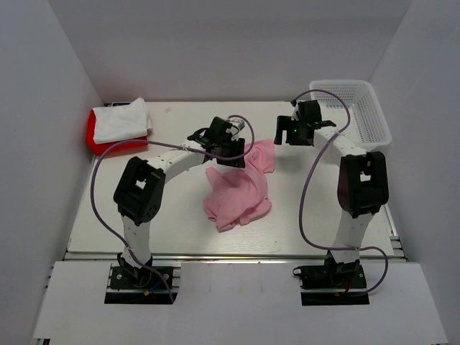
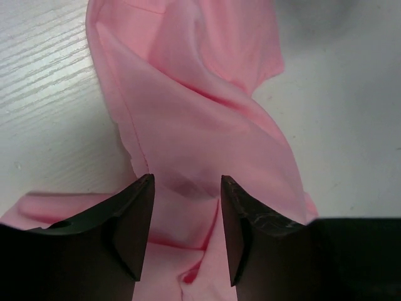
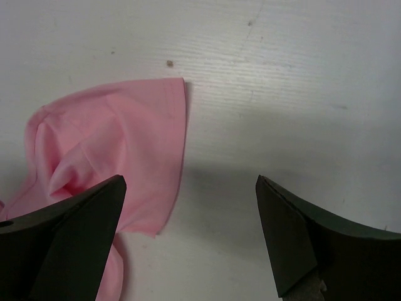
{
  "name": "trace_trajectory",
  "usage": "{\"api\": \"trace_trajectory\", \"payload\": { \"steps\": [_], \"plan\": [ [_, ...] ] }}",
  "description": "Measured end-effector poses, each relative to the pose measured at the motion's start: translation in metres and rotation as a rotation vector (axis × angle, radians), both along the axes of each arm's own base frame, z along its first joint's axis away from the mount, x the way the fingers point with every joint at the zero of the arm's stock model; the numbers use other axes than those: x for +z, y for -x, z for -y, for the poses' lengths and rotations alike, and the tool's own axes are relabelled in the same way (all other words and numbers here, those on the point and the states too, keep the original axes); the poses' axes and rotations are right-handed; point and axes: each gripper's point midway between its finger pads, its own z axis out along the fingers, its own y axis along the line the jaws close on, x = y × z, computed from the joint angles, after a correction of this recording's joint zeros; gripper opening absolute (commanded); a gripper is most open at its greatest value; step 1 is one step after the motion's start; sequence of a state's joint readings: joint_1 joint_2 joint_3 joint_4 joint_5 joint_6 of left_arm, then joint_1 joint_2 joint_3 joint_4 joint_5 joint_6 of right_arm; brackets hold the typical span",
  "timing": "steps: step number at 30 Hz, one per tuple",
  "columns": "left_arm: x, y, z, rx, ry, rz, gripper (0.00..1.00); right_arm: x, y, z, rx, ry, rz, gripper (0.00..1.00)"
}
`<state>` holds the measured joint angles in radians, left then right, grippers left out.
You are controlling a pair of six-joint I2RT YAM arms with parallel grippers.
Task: Fold and stack the t-shirts
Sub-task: Flatten out the tshirt
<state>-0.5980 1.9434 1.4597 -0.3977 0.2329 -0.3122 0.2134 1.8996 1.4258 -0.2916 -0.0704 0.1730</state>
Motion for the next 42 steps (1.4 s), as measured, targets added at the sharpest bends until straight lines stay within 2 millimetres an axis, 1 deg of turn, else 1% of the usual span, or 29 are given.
{"api": "trace_trajectory", "payload": {
  "steps": [3,7,8,9,10,11,13,19,22,24,28,29,31,32,34,35,36,38,39,42],
  "plan": [
    [-0.016,-0.006,0.002,0.015,-0.039,-0.024,0.56,-0.003,-0.016,-0.009,0.013,0.008,0.006,0.9],
    [-0.033,0.0,0.003,0.01,-0.065,-0.069,0.56,-0.004,-0.028,-0.021,0.029,0.006,0.018,0.9],
    [-0.036,0.002,0.004,0.009,-0.07,-0.079,0.54,-0.005,-0.03,-0.023,0.032,0.007,0.018,0.9],
    [-0.038,0.004,0.004,0.007,-0.075,-0.088,0.5,-0.006,-0.033,-0.026,0.035,0.006,0.019,0.9],
    [-0.04,0.005,0.006,0.007,-0.078,-0.095,0.35,-0.009,-0.035,-0.028,0.039,0.007,0.017,0.9],
    [-0.041,0.006,0.007,0.007,-0.079,-0.102,0.26,-0.011,-0.036,-0.031,0.043,0.007,0.013,0.9],
    [-0.042,0.007,0.008,0.009,-0.082,-0.109,0.0,-0.017,-0.039,-0.036,0.052,0.008,0.004,0.9],
    [-0.041,0.008,0.01,0.001,-0.073,-0.098,0.0,-0.032,-0.05,-0.053,0.082,0.013,-0.021,0.9],
    [-0.036,0.013,0.007,0.0,-0.058,-0.076,0.0,-0.041,-0.056,-0.061,0.095,0.031,-0.026,0.9],
    [-0.023,0.018,0.004,-0.003,-0.047,-0.056,0.0,-0.048,-0.055,-0.065,0.102,0.048,-0.038,0.9],
    [0.011,0.015,0.007,-0.013,-0.002,0.023,0.0,-0.061,-0.054,-0.068,0.095,0.089,-0.063,0.87],
    [0.019,0.014,0.007,-0.016,0.008,0.042,0.0,-0.065,-0.054,-0.07,0.094,0.097,-0.069,0.8],
    [0.03,0.013,0.008,-0.022,0.02,0.07,0.0,-0.068,-0.055,-0.069,0.09,0.116,-0.072,0.72],
    [0.034,0.014,0.008,-0.025,0.023,0.078,0.0,-0.068,-0.056,-0.07,0.09,0.115,-0.073,0.62],
    [0.036,0.013,0.007,-0.03,0.022,0.087,0.0,-0.07,-0.055,-0.071,0.092,0.117,-0.079,0.55],
    [0.036,0.013,0.007,-0.033,0.018,0.089,0.0,-0.071,-0.055,-0.071,0.09,0.121,-0.081,0.46],
    [0.035,0.014,0.006,-0.035,0.012,0.087,0.0,-0.071,-0.055,-0.071,0.092,0.124,-0.08,0.22],
    [0.034,0.015,0.005,-0.042,0.004,0.087,0.0,-0.072,-0.054,-0.072,0.096,0.123,-0.083,0.05],
    [0.033,0.015,0.004,-0.046,0.001,0.088,0.0,-0.073,-0.054,-0.072,0.095,0.125,-0.084,0.0],
    [0.031,0.017,0.003,-0.058,-0.01,0.086,0.0,-0.073,-0.052,-0.077,0.105,0.114,-0.087,0.0]
  ]
}}
